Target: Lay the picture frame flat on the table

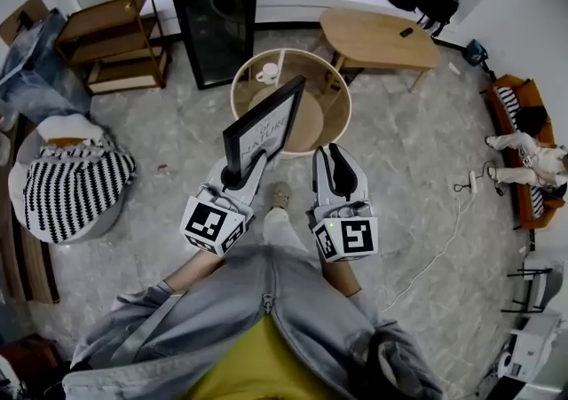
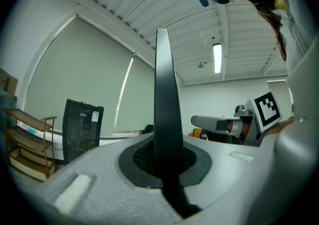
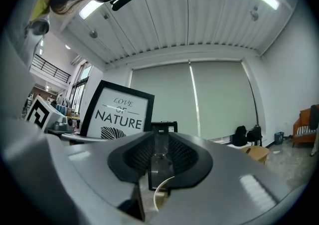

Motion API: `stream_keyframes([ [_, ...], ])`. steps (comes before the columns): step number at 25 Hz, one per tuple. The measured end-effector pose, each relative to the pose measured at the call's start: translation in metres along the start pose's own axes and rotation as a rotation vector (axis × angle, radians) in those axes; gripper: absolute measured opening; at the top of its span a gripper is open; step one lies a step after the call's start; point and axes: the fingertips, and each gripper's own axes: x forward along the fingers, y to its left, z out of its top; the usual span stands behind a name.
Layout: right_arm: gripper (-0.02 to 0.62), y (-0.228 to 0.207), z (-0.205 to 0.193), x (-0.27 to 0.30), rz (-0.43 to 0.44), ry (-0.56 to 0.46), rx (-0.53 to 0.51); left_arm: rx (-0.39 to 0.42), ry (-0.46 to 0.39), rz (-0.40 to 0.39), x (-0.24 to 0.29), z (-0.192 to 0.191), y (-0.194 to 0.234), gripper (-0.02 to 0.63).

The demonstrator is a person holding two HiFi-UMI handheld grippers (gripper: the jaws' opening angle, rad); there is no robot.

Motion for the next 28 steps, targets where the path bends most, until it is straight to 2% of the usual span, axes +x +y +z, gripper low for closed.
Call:
stream_keyframes([
  [6,0.089,-0.078,-0.003,0.096,0.075,0.040,-0.001,-0.043,-0.026,-0.032,0.112,0.015,0.042,0.014],
  [10,0.097,-0.126,-0.009,0.157,0.125,0.065,0.011,-0.083,-0.049,-0.027,0.180,0.019,0.073,0.014],
  [14,0.104,-0.156,-0.019,0.202,0.213,0.083,0.021,-0.120,-0.064,-0.062,0.232,0.016,0.092,0.014],
  [18,0.109,-0.172,-0.032,0.231,0.299,0.105,0.066,-0.192,-0.050,-0.129,0.264,0.008,0.107,0.014],
  [21,0.110,-0.180,-0.041,0.244,0.349,0.128,0.081,-0.197,-0.035,-0.188,0.277,0.007,0.113,0.014],
  [26,0.114,-0.189,-0.040,0.265,0.411,0.147,0.125,-0.237,-0.033,-0.341,0.299,0.014,0.121,0.014],
  [28,0.115,-0.192,-0.037,0.271,0.423,0.145,0.129,-0.217,-0.014,-0.402,0.307,0.015,0.123,0.014],
])
